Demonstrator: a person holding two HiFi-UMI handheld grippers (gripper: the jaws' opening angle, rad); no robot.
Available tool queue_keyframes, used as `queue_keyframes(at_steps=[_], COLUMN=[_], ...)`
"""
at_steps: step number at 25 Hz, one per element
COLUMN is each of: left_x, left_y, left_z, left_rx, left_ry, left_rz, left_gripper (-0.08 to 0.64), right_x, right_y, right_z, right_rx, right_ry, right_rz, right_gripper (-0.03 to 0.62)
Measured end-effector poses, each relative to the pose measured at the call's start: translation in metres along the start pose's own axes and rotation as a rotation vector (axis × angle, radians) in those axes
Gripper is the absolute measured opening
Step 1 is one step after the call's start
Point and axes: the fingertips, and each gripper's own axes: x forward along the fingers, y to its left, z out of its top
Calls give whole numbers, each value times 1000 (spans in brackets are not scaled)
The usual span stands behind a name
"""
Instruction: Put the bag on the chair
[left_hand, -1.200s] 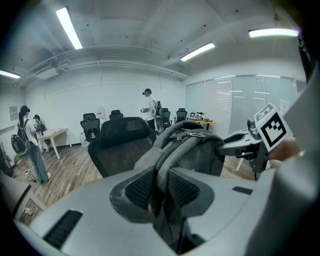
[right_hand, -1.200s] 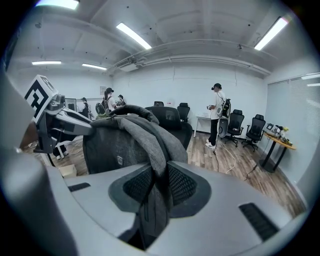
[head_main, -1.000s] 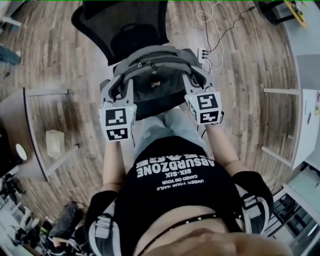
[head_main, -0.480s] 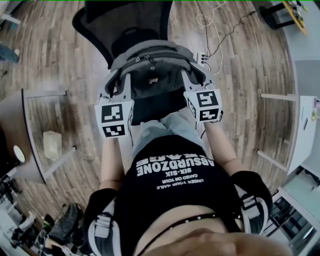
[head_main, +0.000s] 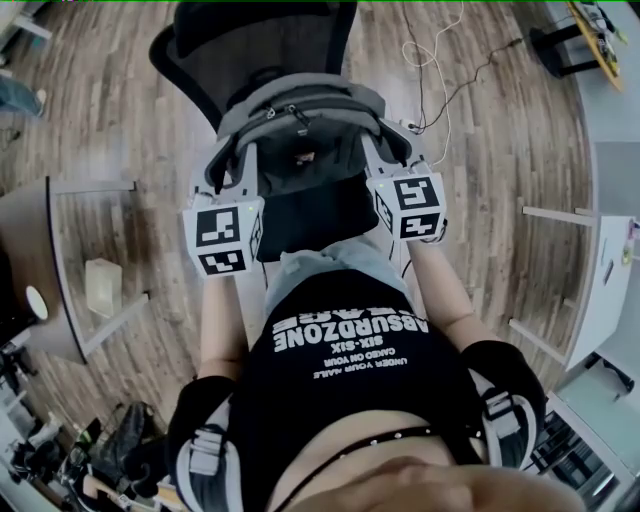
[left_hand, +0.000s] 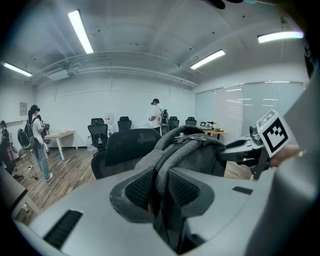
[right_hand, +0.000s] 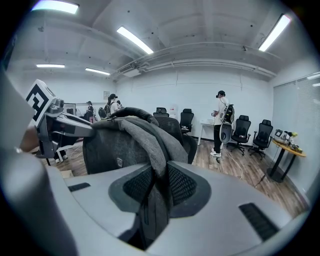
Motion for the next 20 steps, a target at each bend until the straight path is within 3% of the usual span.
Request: queue_keyframes(at_steps=[20], left_x=[62], left_y=[9], left_z=[35], left_rx=[6], left_ry=[7], left_rz=[119], left_gripper=[98], right_x=[65], right_y=[-54], right_z=[24], right_rx=[18], right_ry=[-33], right_rz=[97], right_gripper=[87])
